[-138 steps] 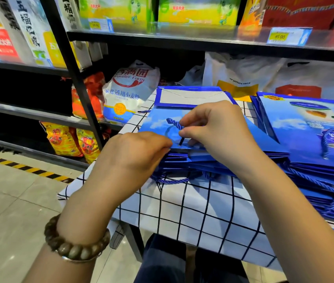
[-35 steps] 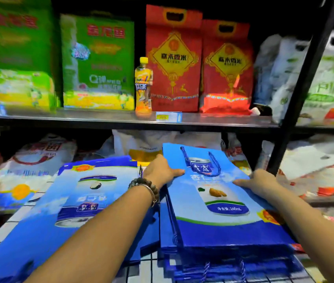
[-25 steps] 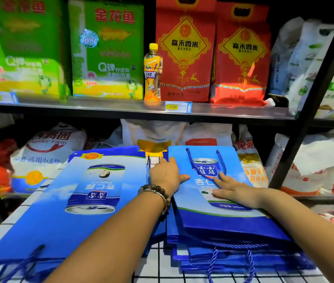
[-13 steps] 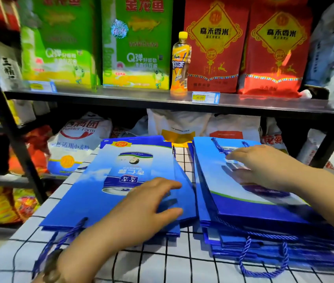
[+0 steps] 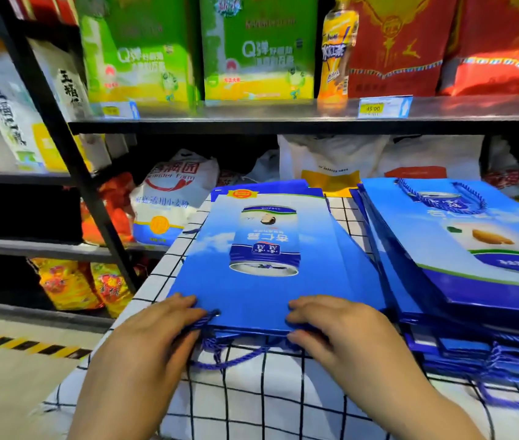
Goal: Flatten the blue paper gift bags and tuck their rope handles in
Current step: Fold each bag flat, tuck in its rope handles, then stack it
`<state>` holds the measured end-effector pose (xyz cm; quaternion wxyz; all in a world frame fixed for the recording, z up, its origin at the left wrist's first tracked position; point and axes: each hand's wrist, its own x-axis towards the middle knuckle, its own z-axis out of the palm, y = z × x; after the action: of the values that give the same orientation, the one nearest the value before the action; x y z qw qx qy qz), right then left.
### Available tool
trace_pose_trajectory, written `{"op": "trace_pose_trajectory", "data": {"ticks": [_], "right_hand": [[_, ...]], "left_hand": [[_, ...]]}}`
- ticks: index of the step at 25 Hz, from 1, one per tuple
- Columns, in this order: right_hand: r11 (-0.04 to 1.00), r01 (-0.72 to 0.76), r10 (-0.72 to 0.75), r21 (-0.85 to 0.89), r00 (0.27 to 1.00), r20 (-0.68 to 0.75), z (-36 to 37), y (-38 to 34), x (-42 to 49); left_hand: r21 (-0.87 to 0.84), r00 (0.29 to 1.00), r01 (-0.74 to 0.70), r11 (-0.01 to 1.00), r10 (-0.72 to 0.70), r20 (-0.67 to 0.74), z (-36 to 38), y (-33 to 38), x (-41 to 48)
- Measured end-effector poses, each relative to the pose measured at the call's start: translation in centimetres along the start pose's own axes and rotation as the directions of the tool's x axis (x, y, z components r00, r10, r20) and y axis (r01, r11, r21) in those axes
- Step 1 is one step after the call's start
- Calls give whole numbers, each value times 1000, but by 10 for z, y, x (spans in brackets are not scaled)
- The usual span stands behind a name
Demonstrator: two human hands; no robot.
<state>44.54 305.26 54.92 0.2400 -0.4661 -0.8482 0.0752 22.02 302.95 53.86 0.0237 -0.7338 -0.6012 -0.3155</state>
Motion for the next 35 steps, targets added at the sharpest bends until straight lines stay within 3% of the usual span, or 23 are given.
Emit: {"op": "trace_pose_trajectory", "data": {"ticks": [2,3,4,6,9,12,16,17,18,19,20,21,23,26,29,32,35], "right_hand": [[1000,-25,25,5,991,-128,8,1,-5],[1000,-29,28,-6,984,-178,11,-1,-7],[1000,-24,24,2,973,-231,14,-2,-10],[997,37,-10,71,938,-348,15,-7,-16],[992,126,-109,19,920,-377,19,-18,-21],[997,-18,-2,-77,966,-258,25,-30,-16],[997,-63,67,36,986,-150,33,-36,-13],[979,-115,133,171,986,-100,27,-38,-13],[904,-189,210,383,978,-15,19,-39,-13],[726,-266,271,635,958,93,10,-41,-12],[482,-314,313,818,934,174,1,-39,-10],[310,-323,342,894,915,212,-6,-35,-9],[170,-275,421,946,888,182,-17,-30,-4],[87,-210,484,974,863,143,-25,-24,2],[81,-226,513,971,845,154,-29,-21,3],[69,-230,507,971,846,165,-32,-19,4],[57,-214,499,975,852,157,-37,-17,7]], "left_hand": [[-72,991,92,993,-98,-92,-6,11,-2],[-183,965,204,962,-229,-127,-9,20,-2],[-362,924,305,881,-366,-111,-10,29,-2],[-715,849,398,574,-526,50,-13,45,5],[-881,810,407,240,-542,227,-15,60,16],[-920,792,391,-27,-499,352,-16,64,24],[-858,799,407,-314,-333,501,-19,56,26],[-854,798,382,-354,-339,498,-18,55,25],[-872,801,367,-323,-366,473,-17,53,24],[-901,808,373,-222,-400,433,-17,53,23],[-917,824,392,-69,-417,384,-15,55,20],[-901,837,426,84,-414,357,-14,62,19],[-813,870,478,334,-305,386,-8,73,13],[-739,853,515,434,-176,491,-1,83,12],[-715,838,533,452,-164,521,8,85,15],[-718,898,433,545,-196,393,19,84,15],[-564,939,299,770,-131,318,22,91,20]]}}
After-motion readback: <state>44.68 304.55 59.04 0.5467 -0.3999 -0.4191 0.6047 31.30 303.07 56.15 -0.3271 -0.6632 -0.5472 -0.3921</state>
